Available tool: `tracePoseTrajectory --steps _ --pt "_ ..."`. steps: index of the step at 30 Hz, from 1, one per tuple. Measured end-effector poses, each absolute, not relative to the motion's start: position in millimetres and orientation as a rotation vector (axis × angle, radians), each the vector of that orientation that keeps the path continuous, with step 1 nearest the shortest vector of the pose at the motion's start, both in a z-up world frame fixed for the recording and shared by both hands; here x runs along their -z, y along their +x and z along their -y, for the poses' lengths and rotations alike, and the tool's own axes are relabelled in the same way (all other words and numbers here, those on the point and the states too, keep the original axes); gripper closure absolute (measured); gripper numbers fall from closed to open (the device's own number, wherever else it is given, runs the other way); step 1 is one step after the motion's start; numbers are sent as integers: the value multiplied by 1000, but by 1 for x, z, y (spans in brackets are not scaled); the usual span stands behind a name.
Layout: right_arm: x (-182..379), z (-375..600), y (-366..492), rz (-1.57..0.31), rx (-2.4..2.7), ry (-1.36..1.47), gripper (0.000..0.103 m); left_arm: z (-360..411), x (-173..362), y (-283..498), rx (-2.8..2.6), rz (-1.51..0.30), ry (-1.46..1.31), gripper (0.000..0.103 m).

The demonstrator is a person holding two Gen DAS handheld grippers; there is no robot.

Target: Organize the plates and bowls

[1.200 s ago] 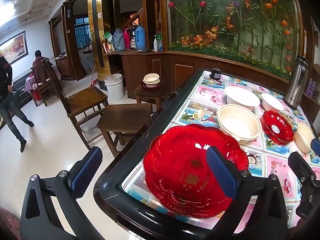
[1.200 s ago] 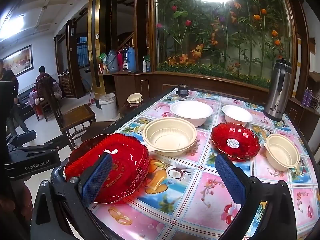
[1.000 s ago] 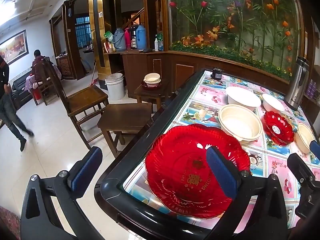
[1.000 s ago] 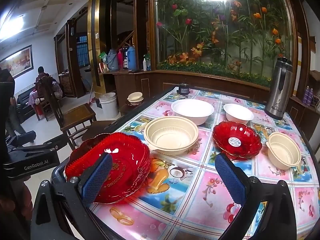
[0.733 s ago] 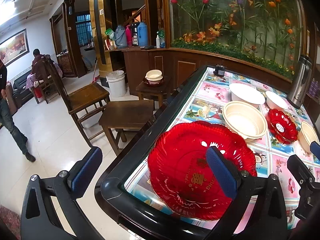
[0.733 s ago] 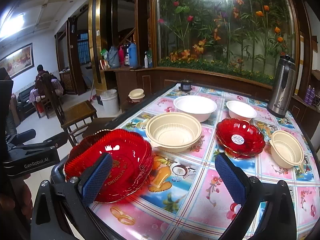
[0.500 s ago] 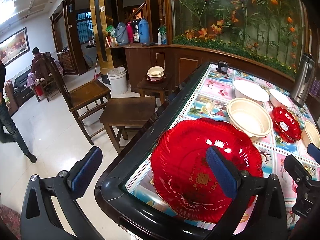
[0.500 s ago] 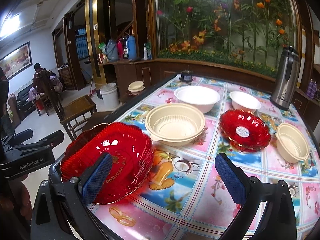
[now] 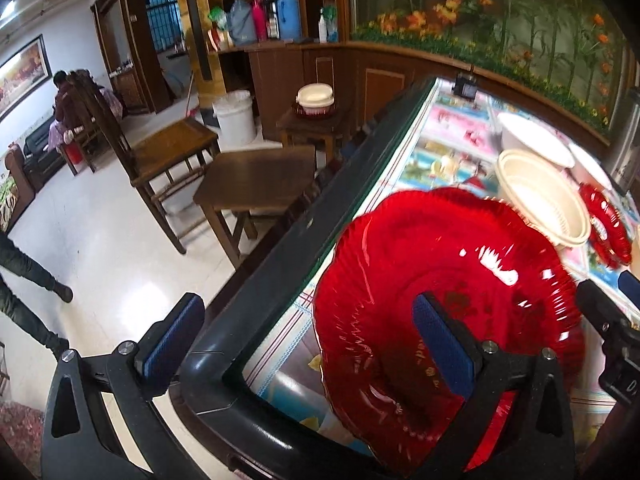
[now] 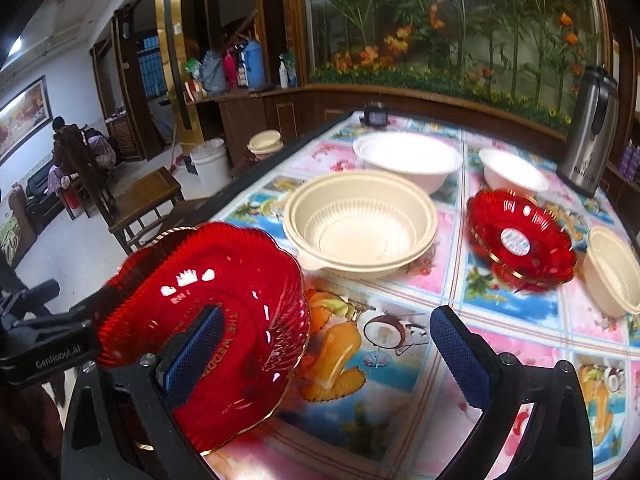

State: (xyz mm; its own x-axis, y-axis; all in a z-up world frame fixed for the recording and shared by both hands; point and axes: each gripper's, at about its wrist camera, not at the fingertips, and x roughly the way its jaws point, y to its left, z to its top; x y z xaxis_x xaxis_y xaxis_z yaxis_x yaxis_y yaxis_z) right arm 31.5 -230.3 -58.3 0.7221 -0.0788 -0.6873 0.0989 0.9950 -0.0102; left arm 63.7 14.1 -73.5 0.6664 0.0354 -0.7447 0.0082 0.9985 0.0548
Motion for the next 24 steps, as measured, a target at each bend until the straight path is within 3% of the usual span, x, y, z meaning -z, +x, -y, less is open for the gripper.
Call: tracePoseTrajectory --steps 13,24 --pt "88 228 72 -858 73 40 1 -8 97 80 8 -920 97 0" --pt "105 236 84 -928 63 88 10 -2 103 82 -3 -942 137 0"
